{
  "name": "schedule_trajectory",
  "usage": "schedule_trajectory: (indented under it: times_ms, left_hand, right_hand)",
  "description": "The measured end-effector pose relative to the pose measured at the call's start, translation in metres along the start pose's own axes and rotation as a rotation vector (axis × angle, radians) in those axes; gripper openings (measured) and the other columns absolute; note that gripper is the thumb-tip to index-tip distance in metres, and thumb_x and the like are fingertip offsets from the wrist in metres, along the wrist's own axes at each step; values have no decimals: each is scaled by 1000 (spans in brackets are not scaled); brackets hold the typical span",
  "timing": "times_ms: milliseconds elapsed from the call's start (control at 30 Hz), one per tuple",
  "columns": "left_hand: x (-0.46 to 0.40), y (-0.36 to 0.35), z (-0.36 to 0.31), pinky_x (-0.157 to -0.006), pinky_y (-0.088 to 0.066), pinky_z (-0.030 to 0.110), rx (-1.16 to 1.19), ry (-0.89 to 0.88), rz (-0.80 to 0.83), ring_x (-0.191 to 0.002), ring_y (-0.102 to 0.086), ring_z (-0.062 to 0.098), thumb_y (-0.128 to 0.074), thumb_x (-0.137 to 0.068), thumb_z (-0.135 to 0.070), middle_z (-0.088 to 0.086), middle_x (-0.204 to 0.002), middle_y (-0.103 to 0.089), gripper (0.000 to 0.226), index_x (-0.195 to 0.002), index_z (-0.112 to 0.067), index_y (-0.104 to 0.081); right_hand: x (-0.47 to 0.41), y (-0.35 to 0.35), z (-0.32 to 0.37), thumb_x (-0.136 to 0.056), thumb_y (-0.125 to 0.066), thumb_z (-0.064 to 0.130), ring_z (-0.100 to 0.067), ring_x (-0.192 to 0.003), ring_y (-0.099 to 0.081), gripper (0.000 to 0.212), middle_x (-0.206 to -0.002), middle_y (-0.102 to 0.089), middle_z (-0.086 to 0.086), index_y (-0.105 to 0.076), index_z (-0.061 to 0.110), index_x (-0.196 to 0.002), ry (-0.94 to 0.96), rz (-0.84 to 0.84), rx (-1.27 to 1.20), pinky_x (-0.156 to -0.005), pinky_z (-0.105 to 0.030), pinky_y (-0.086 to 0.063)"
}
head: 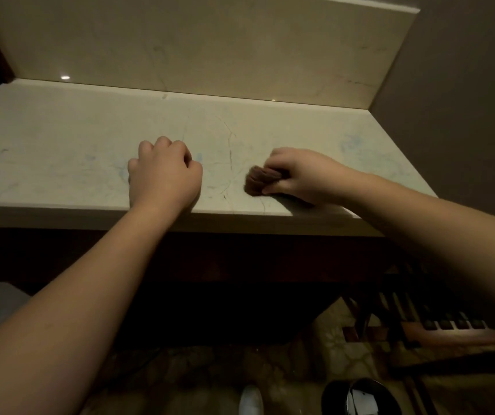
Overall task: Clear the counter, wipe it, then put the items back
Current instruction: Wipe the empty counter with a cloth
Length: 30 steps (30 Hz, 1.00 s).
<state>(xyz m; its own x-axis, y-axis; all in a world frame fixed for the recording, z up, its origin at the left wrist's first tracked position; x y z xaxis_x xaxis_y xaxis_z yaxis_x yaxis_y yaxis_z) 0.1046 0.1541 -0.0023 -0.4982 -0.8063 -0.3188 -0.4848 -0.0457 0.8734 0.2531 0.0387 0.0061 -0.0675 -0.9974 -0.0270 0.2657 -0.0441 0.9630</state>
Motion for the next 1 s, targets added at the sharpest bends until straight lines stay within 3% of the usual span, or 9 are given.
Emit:
schedule_trajectory:
  times_ms: [167,467,800,1000]
  left_hand:
    - [1,0,0,-86,-34,42,-21,-14,-16,-104,-42,25,-41,-93,-26,5,-109,-54,24,-103,-15,-59]
    - [-1,-1,-1,-84,-34,43,-30,14,-9,-105,-42,28,-41,-91,-25,6,-109,-54,21,-100,-17,-58]
    - [2,1,-4,-88,-36,45,-33,-15,-6,-106,-43,28,-42,-93,-25,8,-112,-54,24,-105,-14,-58]
    - [2,0,-4,-89,-36,46,-44,-15,10,-107,-43,29,-43,-92,-27,8,-112,-54,23,-104,-14,-57]
  right_hand:
    - [39,0,-2,-82,-71,22,-14,-80,-52,16,-88,-52,2,-64,9,-90,40,35,-38,-68,-28,-36]
    - [-45,-14,44,-86,-66,33,-16,-84,-47,16,-93,-52,1,-59,19,-91,45,-12,-27,-68,-29,-31]
    - [50,0,6,-86,-66,24,-17,-82,-53,15,-91,-55,0,-64,9,-92,74,17,-13,-70,-30,-38]
    - [-3,-7,26,-86,-67,30,-16,-81,-48,16,-88,-49,4,-57,17,-87,10,20,-9,-67,-29,-32]
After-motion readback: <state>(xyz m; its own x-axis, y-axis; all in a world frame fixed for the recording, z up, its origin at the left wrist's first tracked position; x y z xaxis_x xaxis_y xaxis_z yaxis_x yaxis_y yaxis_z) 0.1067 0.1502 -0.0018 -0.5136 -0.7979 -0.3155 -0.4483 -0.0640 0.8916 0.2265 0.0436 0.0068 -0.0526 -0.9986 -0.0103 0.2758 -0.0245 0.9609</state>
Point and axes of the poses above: each hand's wrist, its own x-axis away from the middle knuckle, its own y-axis out of the back of the hand, z = x × y, the point moved 9 cm from there along -x, towards the middle knuckle
